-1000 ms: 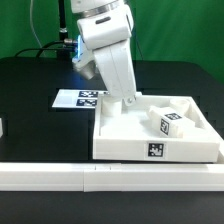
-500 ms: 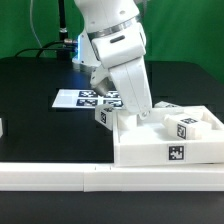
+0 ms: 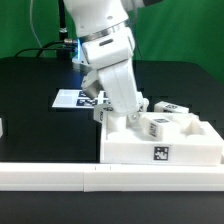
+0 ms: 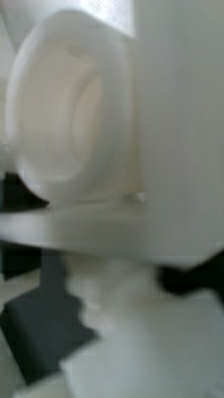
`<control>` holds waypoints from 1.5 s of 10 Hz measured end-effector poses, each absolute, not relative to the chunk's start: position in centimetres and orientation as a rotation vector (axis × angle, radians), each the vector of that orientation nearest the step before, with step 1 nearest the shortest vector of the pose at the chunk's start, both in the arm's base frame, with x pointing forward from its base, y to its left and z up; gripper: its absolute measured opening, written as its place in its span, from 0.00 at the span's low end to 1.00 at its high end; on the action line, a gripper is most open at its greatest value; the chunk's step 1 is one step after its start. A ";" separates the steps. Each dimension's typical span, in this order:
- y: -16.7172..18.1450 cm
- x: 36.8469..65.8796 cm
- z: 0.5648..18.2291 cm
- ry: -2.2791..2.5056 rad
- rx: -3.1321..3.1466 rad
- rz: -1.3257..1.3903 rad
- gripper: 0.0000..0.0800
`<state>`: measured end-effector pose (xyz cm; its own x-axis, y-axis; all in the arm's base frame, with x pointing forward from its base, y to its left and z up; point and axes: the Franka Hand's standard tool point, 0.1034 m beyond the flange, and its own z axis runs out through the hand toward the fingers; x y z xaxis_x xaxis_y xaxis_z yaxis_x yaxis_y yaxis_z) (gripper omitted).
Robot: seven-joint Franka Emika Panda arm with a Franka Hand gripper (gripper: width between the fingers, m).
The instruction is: Assemble one leg
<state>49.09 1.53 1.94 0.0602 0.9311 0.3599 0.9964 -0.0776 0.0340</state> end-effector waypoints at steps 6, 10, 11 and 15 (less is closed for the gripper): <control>3.2 49.5 2.2 -1.910 -2.166 -0.420 0.07; 3.1 50.0 1.3 -1.932 -2.104 -0.406 0.07; 3.1 50.2 1.4 -1.963 -2.081 -0.417 0.07; 3.1 50.4 1.4 -1.981 -2.060 -0.406 0.07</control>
Offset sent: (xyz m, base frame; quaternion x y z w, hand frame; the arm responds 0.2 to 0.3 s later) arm 0.0075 0.0125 0.0056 0.0056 -0.0203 0.0316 0.9993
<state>50.39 3.05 1.35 0.0342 0.9282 0.3705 0.9991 -0.0408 0.0100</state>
